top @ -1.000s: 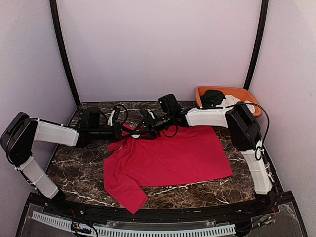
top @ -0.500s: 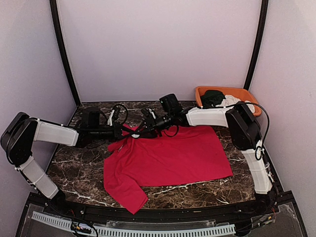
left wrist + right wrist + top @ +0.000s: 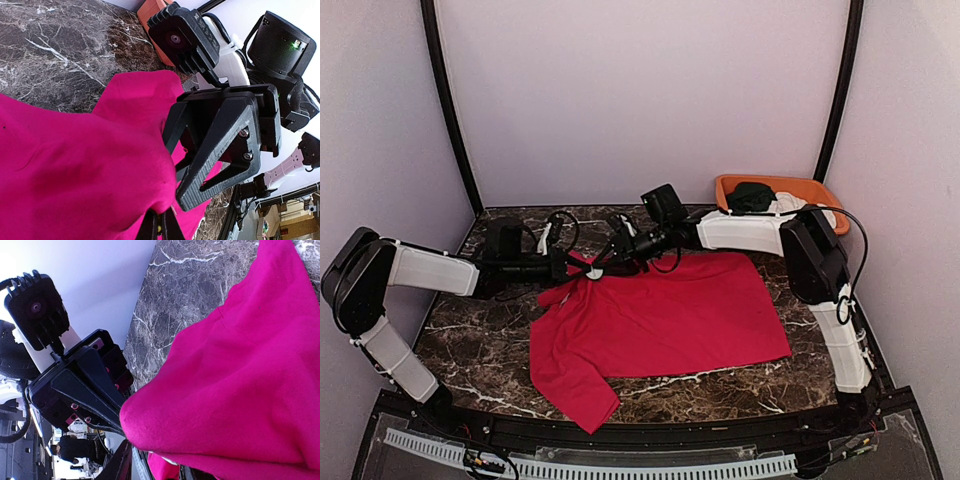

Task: Pin the brooch onto the clothing
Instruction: Pin the brooch onto the flattened clothing.

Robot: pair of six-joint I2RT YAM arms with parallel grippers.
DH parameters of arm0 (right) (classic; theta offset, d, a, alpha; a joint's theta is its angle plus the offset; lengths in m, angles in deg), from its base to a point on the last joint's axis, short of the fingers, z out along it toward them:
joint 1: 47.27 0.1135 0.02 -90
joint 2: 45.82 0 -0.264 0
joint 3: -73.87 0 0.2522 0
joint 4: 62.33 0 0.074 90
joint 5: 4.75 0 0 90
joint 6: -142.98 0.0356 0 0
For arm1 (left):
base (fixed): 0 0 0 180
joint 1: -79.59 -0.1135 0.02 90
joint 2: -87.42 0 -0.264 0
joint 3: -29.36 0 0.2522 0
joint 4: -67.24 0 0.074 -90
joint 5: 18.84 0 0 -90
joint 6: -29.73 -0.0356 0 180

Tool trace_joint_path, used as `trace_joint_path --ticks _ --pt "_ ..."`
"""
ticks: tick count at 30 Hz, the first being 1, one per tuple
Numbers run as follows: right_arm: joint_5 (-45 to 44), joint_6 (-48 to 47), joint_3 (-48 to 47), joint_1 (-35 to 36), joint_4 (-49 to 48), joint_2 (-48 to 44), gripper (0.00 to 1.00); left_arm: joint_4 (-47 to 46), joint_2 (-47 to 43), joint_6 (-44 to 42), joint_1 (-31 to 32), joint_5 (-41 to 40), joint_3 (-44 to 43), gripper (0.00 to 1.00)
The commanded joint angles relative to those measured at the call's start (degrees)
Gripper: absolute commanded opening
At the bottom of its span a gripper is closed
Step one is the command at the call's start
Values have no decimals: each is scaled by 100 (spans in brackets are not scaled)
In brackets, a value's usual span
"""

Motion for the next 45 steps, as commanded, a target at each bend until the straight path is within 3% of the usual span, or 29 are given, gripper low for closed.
trace_joint_path --ticks 1,18,36,45 --pt "-133 -210 -238 63 156 90 31 225 -138 -120 -8 -38 3 1" --pt "-477 -597 -386 227 683 183 34 242 -159 -129 -8 -72 -4 1" --pt "-376 -723 -545 202 760 267 27 103 -105 -69 -3 59 -24 1" --pt "398 -255 -350 161 -134 359 26 -559 -11 278 -8 371 91 1"
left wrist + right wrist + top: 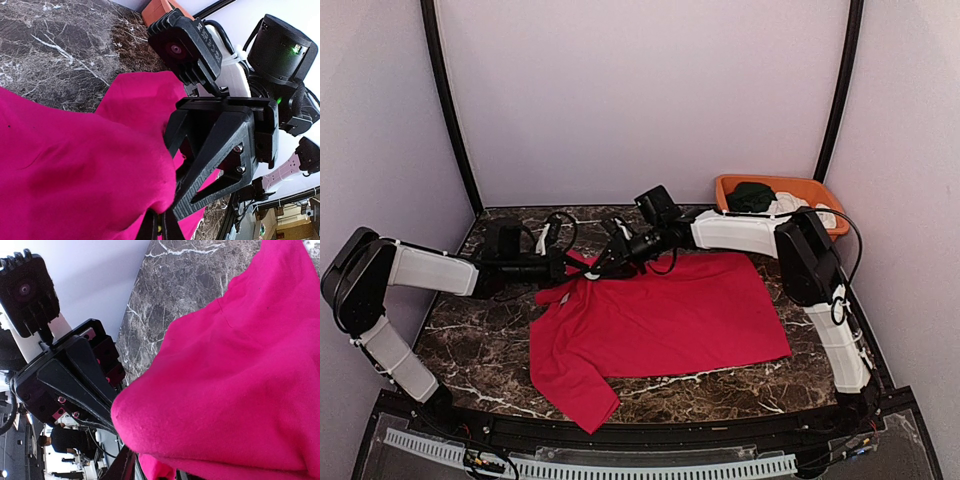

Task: Pin the brooch onto the clothing
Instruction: Pin the brooch onto the flattened clothing.

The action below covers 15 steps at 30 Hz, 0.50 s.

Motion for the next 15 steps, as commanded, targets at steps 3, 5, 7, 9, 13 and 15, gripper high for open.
trace_joint_path --ticks 3,5,7,9,13,15 --pt "726 624 288 -6 -1246 130 26 -762 -5 258 32 425 111 1" --pt "893 835 403 -15 -1568 134 25 -890 3 313 32 487 131 1" --pt "1061 1079 502 -17 -1997 147 24 -1054 17 399 32 541 155 1" --pt "1184 1281 580 -17 -2271 155 20 -1212 30 481 32 590 177 1" --pt "1207 1269 644 -17 -2375 132 18 -1313 24 544 32 617 204 1" --pt "1234 1310 692 -24 -2477 122 17 -1373 23 564 27 636 219 1"
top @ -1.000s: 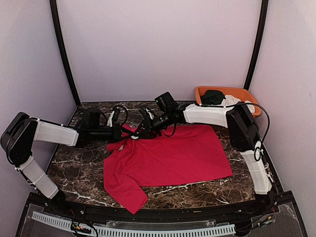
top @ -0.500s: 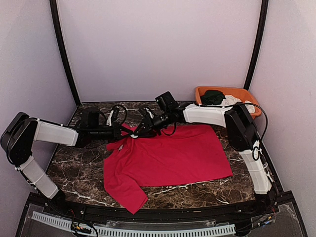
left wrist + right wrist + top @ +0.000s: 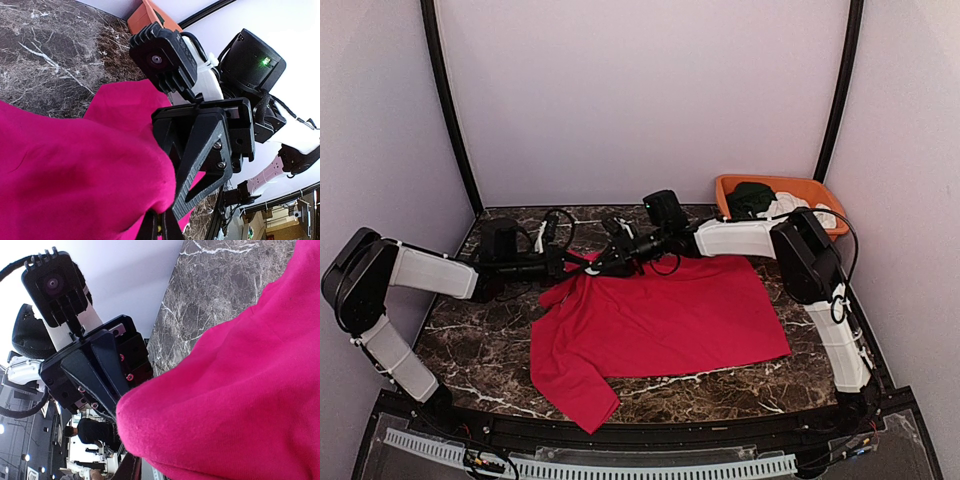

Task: Pin the brooch onto the clothing
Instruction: Pin the brooch onto the flattened clothing.

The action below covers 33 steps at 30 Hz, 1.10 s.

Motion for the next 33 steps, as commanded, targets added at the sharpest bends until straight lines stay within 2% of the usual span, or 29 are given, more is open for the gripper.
trace_joint_path --ticks 1,8,17,20,26,33 --pt "209 291 151 119 -790 77 17 -644 -6 114 84 361 44 1" --pt "571 1285 390 110 -2099 200 17 -972 17 284 86 436 94 1" --pt "921 3188 581 141 -4588 556 18 -1821 50 654 86 648 179 1" --pt "901 3404 611 136 -4983 587 18 -2018 31 728 84 677 203 1" --pt "841 3394 772 91 -5125 433 19 -2013 -24 697 80 667 230 1" --pt "722 2026 1035 1 -3540 -168 37 -1777 -66 575 86 642 191 1"
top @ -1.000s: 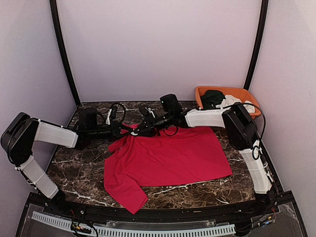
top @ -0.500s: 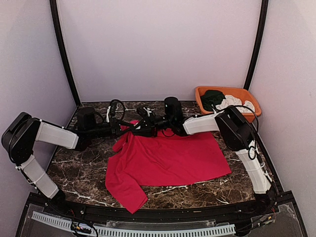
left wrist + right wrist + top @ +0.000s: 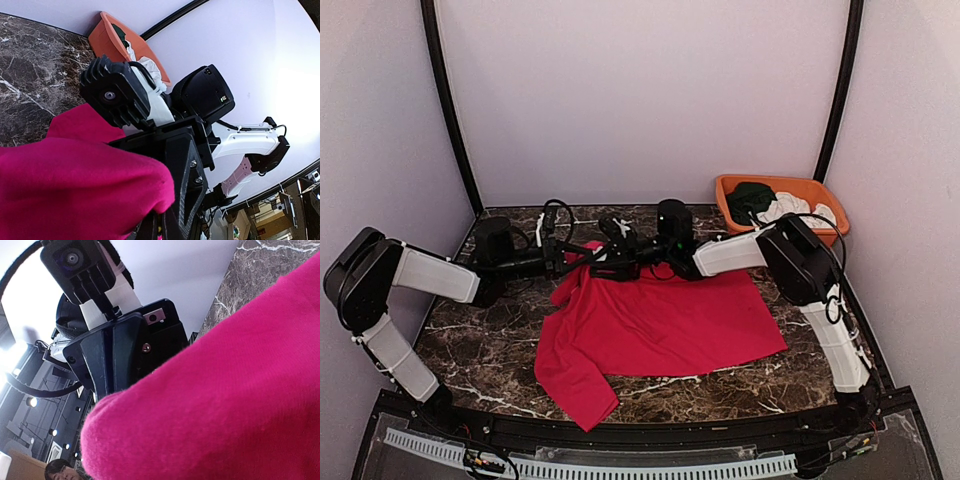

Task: Pin the brooch onto the clothing
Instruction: Pin the brooch onto the flattened clothing.

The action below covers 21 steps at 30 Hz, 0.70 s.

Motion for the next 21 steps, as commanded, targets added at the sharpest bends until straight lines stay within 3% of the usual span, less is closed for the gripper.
trace_joint_path --ticks 1,8,11,18,21 --pt "-140 -916 252 -50 981 -580 38 -204 -169 -121 56 189 10 1" --pt "-307 -1786 513 -196 1933 -1093 49 246 -279 -239 56 85 -25 1" --pt "-422 -2224 414 -232 2543 -1195 50 698 -347 -359 55 23 -112 1" --pt "-1300 -3848 -228 -183 5028 -1253 50 1721 -680 -596 101 -77 -392 1" --pt "-1485 -4097 -250 -118 5300 -1301 50 2363 -868 -995 173 -231 -640 1"
